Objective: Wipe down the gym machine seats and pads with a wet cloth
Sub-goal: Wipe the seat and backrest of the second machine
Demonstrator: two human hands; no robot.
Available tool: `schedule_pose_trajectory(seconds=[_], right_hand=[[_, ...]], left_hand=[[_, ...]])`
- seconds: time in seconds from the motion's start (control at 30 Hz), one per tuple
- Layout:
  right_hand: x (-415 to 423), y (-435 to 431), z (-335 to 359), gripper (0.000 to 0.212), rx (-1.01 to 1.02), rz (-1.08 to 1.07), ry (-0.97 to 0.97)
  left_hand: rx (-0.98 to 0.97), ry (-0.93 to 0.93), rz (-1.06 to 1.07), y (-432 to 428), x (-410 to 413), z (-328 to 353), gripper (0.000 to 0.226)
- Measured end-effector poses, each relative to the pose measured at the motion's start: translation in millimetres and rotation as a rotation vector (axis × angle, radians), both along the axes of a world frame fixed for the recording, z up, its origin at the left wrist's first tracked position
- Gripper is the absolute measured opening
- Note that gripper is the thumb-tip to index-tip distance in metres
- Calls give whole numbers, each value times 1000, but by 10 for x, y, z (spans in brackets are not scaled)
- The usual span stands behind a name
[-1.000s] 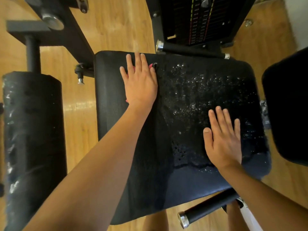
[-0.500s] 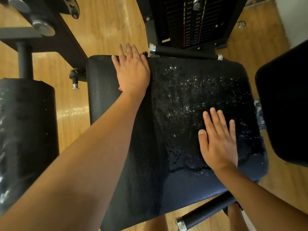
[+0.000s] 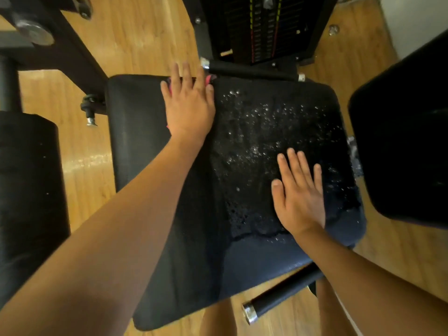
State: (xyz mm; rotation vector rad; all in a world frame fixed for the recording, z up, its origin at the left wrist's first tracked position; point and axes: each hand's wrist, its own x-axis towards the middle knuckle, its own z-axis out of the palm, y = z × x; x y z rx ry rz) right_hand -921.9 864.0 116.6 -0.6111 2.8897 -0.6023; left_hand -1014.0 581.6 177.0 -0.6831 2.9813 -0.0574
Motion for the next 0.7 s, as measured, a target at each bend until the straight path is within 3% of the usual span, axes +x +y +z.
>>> schedule_pose_trajectory(seconds=[0.7], right_hand=[[2, 22, 50, 58, 22, 14, -62]], left_hand=[[59, -44, -37, 832, 1201, 37, 55]])
